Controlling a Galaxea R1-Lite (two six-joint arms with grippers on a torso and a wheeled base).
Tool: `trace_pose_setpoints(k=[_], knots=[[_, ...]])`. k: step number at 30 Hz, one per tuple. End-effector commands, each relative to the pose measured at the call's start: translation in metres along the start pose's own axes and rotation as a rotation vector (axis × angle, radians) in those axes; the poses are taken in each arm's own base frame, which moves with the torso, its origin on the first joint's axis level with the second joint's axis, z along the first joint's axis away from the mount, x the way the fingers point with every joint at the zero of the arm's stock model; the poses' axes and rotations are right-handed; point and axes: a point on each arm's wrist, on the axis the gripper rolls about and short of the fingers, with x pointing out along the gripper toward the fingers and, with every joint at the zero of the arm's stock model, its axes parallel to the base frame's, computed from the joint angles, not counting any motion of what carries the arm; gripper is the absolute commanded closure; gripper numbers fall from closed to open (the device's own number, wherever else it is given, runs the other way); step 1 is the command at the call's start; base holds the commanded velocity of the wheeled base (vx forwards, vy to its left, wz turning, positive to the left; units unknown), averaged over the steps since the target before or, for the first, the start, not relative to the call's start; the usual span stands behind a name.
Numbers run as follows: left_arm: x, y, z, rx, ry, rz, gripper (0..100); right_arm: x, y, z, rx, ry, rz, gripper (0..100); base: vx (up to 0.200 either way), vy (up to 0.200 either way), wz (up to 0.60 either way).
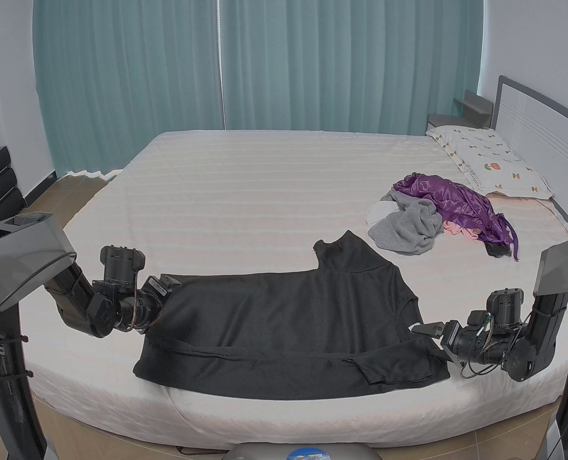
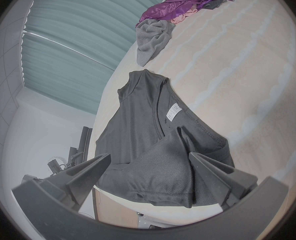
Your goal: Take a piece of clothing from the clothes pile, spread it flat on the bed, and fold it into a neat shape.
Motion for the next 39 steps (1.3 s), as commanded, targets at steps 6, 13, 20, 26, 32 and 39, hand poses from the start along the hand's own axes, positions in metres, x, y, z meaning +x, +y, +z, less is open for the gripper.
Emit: trace_pose_setpoints(k=[6,13,20,26,32,39], knots=[[-0.007,0.015,0.022,-0.084,-0.059,-0.006,0,0.000,0.000,0.000,0.001,0.001,-0.001,0,0.000,0.000,0.00],[-0.017,0.038,0.001,0.055,0.012,0.079,0,0.000,-0.001,0.000,0.001,0.002,-0.001,0,0.000,0.000,0.00],[-0.014,0.034,-0.010,0.092,0.040,0.085,0,0.000,0.000,0.000,-0.002,0.001,-0.001,0,0.000,0.000,0.00],[-0.005,0.030,-0.016,0.155,0.090,0.134,100,0.002,0.000,-0.002,-0.011,0.002,-0.003,0,0.000,0.000,0.00],[-0.007,0.034,-0.017,0.177,0.094,0.175,100,0.001,0.002,-0.001,-0.031,-0.015,-0.009,0,0.000,0.000,0.00],[-0.018,0.028,-0.010,0.170,0.071,0.155,100,0.008,0.004,0.004,-0.198,-0.043,-0.002,0,0.000,0.000,0.00]])
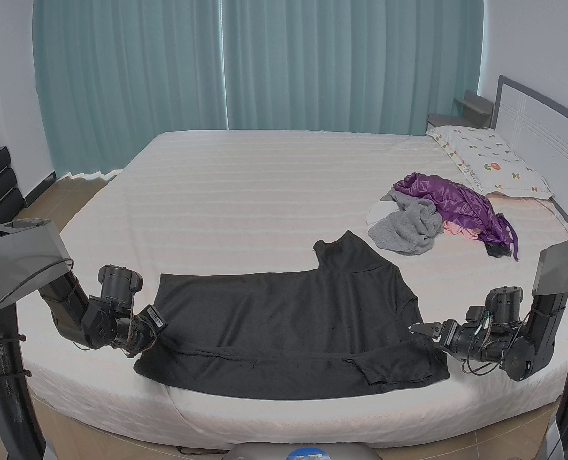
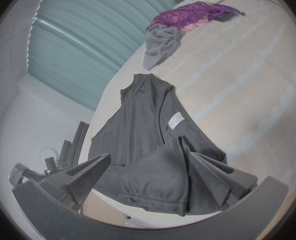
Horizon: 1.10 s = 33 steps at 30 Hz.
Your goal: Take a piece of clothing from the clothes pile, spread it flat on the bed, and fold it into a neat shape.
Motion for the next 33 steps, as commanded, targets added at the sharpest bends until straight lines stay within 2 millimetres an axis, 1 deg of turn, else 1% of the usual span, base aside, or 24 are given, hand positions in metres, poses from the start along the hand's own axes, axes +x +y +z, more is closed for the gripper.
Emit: trace_pose_setpoints(k=[1,3,4,5,7,9,12,21,26,28,33], knots=[[-0.012,-0.004,0.006,-0.005,-0.023,-0.020,100,0.009,0.000,0.003,-0.080,-0.005,0.018,0,0.000,0.000,0.00],[-0.014,-0.005,0.007,-0.005,-0.025,-0.023,100,0.018,-0.002,0.007,-0.110,-0.006,0.030,0,0.000,0.000,0.00],[-0.014,-0.005,0.007,-0.005,-0.025,-0.023,100,0.018,-0.002,0.007,-0.110,-0.006,0.030,0,0.000,0.000,0.00],[-0.015,-0.005,0.007,-0.007,-0.025,-0.023,100,0.027,-0.003,0.008,-0.118,0.003,0.043,0,0.000,0.000,0.00],[-0.015,-0.004,0.006,-0.006,-0.022,-0.019,100,0.033,-0.003,0.005,-0.127,0.024,0.043,0,0.000,0.000,0.00],[-0.014,-0.004,0.006,-0.006,-0.022,-0.019,100,0.034,-0.005,0.006,-0.155,0.025,0.037,0,0.000,0.000,0.00],[-0.014,-0.003,0.005,-0.006,-0.020,-0.017,100,0.037,-0.009,0.009,-0.184,0.021,0.032,0,0.000,0.000,0.00],[-0.014,-0.001,0.002,-0.005,-0.008,-0.009,100,0.041,-0.018,0.006,-0.216,0.034,0.014,0,0.000,0.000,0.00],[-0.013,-0.001,0.002,-0.004,-0.007,-0.008,100,0.039,-0.021,0.004,-0.211,0.041,0.007,0,0.000,0.000,0.00],[-0.013,-0.001,0.001,-0.003,-0.006,-0.007,100,0.036,-0.023,-0.001,-0.226,0.058,-0.001,0,0.000,0.000,0.00],[-0.013,-0.001,0.001,-0.003,-0.006,-0.009,100,0.035,-0.025,-0.004,-0.246,0.070,-0.007,0,0.000,0.000,0.00]])
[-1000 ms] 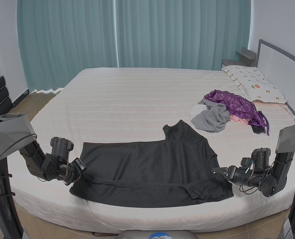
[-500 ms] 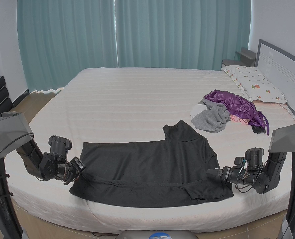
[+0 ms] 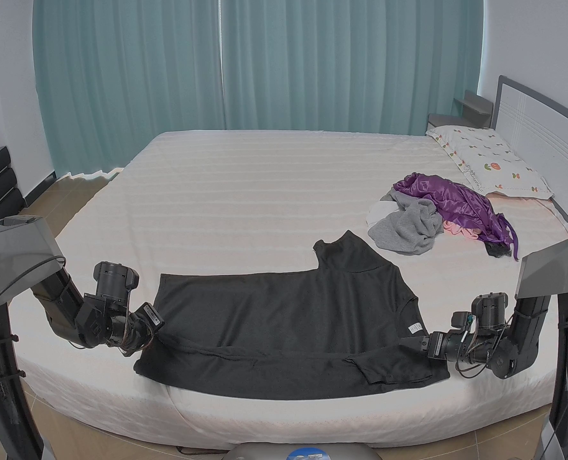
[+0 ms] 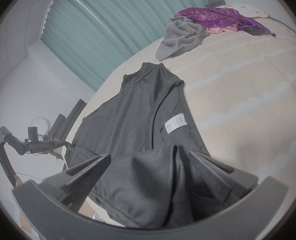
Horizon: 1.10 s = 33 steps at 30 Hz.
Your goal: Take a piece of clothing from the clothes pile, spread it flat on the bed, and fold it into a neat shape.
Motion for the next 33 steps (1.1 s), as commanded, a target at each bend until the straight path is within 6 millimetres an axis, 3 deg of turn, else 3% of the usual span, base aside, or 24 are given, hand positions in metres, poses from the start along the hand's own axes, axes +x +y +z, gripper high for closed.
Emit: trace_pose_setpoints(k=[1,2,20,33], knots=[[0.000,0.000,-0.001,0.000,0.002,0.001,100,0.000,-0.002,-0.003,0.003,0.011,-0.005,0,0.000,0.000,0.00],[0.000,0.000,-0.001,0.000,0.001,0.002,100,0.000,-0.002,-0.003,0.005,0.011,-0.005,100,0.000,0.000,0.00],[-0.011,0.002,-0.002,0.000,-0.002,-0.004,100,-0.019,0.005,0.000,0.012,-0.016,0.003,100,0.000,0.000,0.00],[-0.050,0.009,-0.003,-0.008,-0.022,-0.031,100,-0.070,0.023,-0.012,0.037,-0.080,0.033,100,0.000,0.000,0.00]])
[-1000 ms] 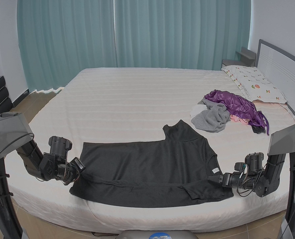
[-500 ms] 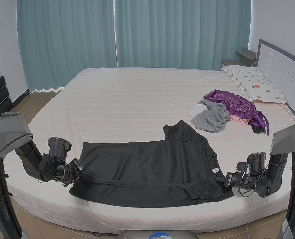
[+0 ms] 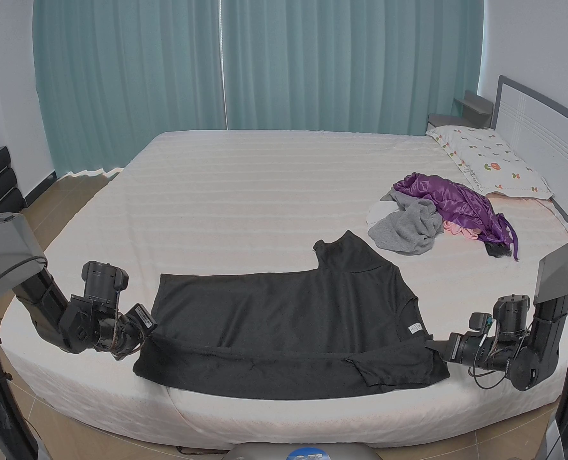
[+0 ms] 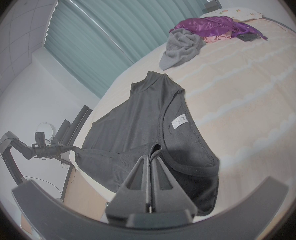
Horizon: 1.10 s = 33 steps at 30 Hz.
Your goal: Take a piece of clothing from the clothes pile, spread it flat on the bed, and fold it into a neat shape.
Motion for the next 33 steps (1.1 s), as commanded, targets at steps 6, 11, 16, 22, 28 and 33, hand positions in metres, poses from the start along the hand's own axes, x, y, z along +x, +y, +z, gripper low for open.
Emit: trace_pose_setpoints(k=[6,11,16,22,28,33], knots=[[-0.041,0.007,-0.003,-0.003,0.007,0.004,100,-0.038,0.014,-0.007,-0.007,-0.044,0.013,100,0.000,0.000,0.00],[-0.052,0.009,-0.003,0.000,0.027,0.025,100,-0.050,0.020,-0.008,-0.011,-0.060,0.025,100,0.000,0.000,0.00],[-0.059,0.010,-0.003,0.000,0.040,0.040,100,-0.060,0.026,-0.009,-0.015,-0.065,0.040,100,0.000,0.000,0.00],[-0.069,0.013,-0.004,-0.005,0.067,0.057,100,-0.069,0.033,-0.005,0.001,-0.091,0.061,100,0.000,0.000,0.00],[-0.078,0.016,-0.005,-0.001,0.104,0.064,100,-0.075,0.037,-0.006,0.011,-0.066,0.058,100,0.000,0.000,0.00],[-0.079,0.019,-0.007,0.003,0.121,0.081,100,-0.080,0.037,-0.008,0.023,-0.043,0.037,100,0.000,0.000,0.00]])
